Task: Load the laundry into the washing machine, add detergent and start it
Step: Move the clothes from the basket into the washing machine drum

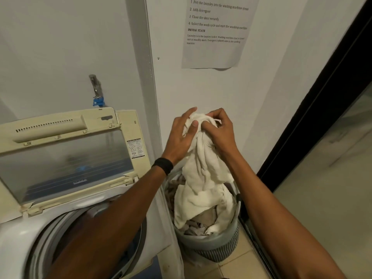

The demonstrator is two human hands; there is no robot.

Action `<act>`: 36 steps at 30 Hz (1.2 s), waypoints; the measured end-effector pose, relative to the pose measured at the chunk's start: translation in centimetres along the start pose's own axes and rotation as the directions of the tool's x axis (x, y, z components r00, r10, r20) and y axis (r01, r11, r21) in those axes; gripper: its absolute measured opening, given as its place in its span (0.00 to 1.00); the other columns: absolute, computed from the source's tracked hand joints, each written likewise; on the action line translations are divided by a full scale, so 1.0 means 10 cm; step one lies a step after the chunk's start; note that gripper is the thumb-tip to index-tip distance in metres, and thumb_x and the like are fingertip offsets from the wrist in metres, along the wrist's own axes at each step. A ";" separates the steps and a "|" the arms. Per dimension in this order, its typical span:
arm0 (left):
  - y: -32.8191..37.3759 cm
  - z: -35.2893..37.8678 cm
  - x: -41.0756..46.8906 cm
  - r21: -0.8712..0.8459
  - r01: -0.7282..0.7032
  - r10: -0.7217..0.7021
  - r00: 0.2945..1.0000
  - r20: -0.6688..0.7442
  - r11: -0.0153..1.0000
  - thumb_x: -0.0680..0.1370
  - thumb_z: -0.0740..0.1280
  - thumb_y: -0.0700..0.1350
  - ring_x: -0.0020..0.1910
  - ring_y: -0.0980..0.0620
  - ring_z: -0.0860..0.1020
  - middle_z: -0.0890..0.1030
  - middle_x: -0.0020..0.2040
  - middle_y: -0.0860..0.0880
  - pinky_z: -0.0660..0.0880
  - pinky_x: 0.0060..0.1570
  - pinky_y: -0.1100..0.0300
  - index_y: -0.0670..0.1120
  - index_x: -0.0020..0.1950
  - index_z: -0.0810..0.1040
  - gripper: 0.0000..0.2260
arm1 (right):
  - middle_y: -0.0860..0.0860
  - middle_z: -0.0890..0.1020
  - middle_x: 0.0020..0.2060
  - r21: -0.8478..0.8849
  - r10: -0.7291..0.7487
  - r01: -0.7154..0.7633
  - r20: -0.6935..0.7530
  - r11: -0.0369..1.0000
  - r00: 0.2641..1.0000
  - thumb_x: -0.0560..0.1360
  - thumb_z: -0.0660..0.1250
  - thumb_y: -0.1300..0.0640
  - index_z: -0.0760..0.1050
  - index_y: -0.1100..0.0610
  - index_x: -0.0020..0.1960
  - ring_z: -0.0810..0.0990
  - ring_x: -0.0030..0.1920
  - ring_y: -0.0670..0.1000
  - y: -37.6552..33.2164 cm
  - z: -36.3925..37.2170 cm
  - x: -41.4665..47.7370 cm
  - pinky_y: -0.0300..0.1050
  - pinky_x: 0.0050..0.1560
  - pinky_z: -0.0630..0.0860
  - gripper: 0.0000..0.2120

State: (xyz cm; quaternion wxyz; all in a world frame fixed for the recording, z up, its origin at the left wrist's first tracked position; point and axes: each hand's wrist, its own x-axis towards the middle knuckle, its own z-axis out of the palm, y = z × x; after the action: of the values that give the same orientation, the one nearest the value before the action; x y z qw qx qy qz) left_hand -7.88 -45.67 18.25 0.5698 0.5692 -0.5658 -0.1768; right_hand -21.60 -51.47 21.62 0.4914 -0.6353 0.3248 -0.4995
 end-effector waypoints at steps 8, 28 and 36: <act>-0.17 -0.03 0.00 0.091 0.081 -0.061 0.978 -0.201 0.993 0.81 0.67 0.60 0.51 0.63 0.76 0.78 0.53 0.51 0.68 0.49 0.74 0.53 0.53 0.78 0.11 | 0.54 0.80 0.64 0.304 0.209 -0.323 0.354 0.896 0.912 0.73 0.65 0.60 0.76 0.55 0.67 0.78 0.65 0.55 0.37 -0.12 -0.13 0.56 0.68 0.74 0.22; -0.34 -0.98 -0.90 0.092 0.252 -0.181 0.863 -0.472 0.963 0.78 0.60 0.57 0.55 0.47 0.76 0.74 0.51 0.53 0.73 0.60 0.52 0.50 0.56 0.74 0.13 | 0.51 0.77 0.70 0.250 0.296 -0.496 0.555 0.832 0.777 0.83 0.59 0.40 0.64 0.47 0.78 0.78 0.69 0.56 0.07 1.15 -0.61 0.68 0.64 0.75 0.26; -0.30 -1.91 -1.92 0.146 0.512 -0.264 0.642 -0.720 0.847 0.72 0.64 0.60 0.56 0.46 0.73 0.72 0.51 0.61 0.70 0.61 0.37 0.59 0.53 0.67 0.13 | 0.51 0.79 0.68 0.125 0.261 -0.491 0.721 0.862 0.642 0.83 0.64 0.48 0.64 0.47 0.77 0.81 0.65 0.54 0.21 2.08 -1.36 0.62 0.57 0.82 0.24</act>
State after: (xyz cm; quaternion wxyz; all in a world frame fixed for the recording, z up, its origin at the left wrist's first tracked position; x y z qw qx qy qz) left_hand 3.88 -21.74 12.71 0.5764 0.7913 -0.2029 0.0219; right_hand -5.59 -33.58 14.97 0.7625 -0.6049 0.1651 -0.1597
